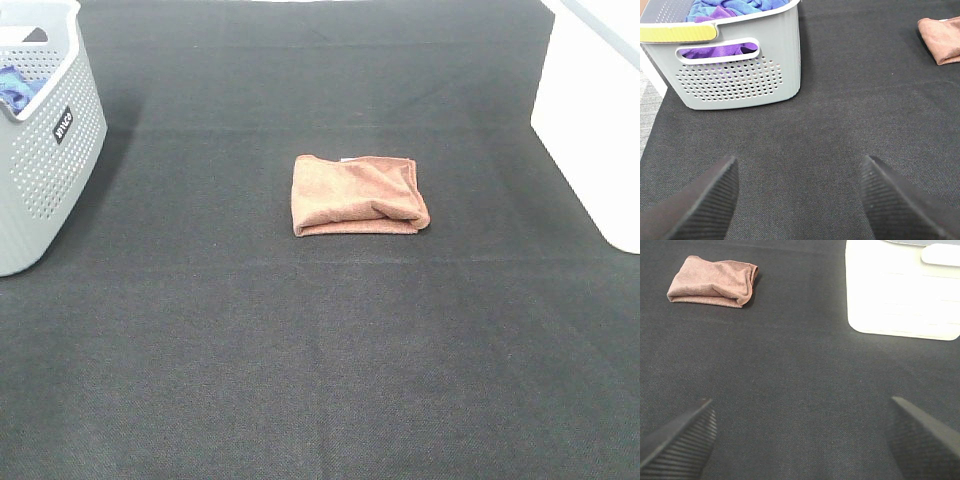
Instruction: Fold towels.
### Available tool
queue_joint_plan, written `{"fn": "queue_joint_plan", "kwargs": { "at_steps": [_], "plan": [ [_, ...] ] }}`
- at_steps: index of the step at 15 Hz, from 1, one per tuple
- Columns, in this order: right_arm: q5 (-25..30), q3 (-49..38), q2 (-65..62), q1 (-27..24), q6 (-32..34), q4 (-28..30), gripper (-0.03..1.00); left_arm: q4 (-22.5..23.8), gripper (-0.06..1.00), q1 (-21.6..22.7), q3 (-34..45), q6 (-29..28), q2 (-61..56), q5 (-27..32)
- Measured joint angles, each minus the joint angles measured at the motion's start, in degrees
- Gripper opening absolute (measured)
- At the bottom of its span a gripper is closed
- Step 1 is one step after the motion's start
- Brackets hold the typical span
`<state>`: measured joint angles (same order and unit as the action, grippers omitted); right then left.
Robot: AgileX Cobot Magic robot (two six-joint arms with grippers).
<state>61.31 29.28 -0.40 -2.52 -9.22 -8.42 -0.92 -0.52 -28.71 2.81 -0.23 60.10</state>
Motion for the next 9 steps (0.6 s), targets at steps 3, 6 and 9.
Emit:
{"fn": "queue_joint_plan", "kwargs": {
  "at_steps": [3,6,9],
  "plan": [
    [0.0,0.0,0.0,0.0,0.0,0.0,0.86,0.0,0.66,0.0,0.0,0.0,0.0,0.0],
    [0.0,0.0,0.0,0.0,0.0,0.0,0.86,0.0,0.66,0.0,0.0,0.0,0.0,0.0],
    [0.0,0.0,0.0,0.0,0.0,0.0,0.86,0.0,0.66,0.0,0.0,0.0,0.0,0.0]
  ]
}}
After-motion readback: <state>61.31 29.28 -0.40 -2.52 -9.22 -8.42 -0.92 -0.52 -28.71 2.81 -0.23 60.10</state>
